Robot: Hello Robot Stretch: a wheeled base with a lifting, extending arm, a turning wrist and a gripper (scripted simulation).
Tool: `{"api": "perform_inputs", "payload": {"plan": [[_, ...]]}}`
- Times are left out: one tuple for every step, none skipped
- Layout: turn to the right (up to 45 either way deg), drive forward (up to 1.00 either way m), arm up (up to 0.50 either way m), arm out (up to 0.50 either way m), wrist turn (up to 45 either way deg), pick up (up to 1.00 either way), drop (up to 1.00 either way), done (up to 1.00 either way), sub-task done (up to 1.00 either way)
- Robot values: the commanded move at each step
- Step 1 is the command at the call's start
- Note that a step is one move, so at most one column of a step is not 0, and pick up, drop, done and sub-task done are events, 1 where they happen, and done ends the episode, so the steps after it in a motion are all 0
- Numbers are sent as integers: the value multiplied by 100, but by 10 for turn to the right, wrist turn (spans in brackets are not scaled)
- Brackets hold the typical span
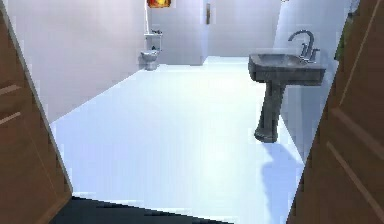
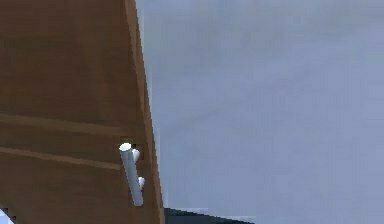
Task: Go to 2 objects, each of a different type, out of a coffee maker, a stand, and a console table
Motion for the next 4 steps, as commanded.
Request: {"api": "perform_inputs", "payload": {"plan": [[-420,0,0,0,0,0,0,0,0],[0,20,0,0,0,0,0,0,0],[450,0,0,0,0,0,0,0,0],[0,100,0,0,0,0,0,0,0]]}}
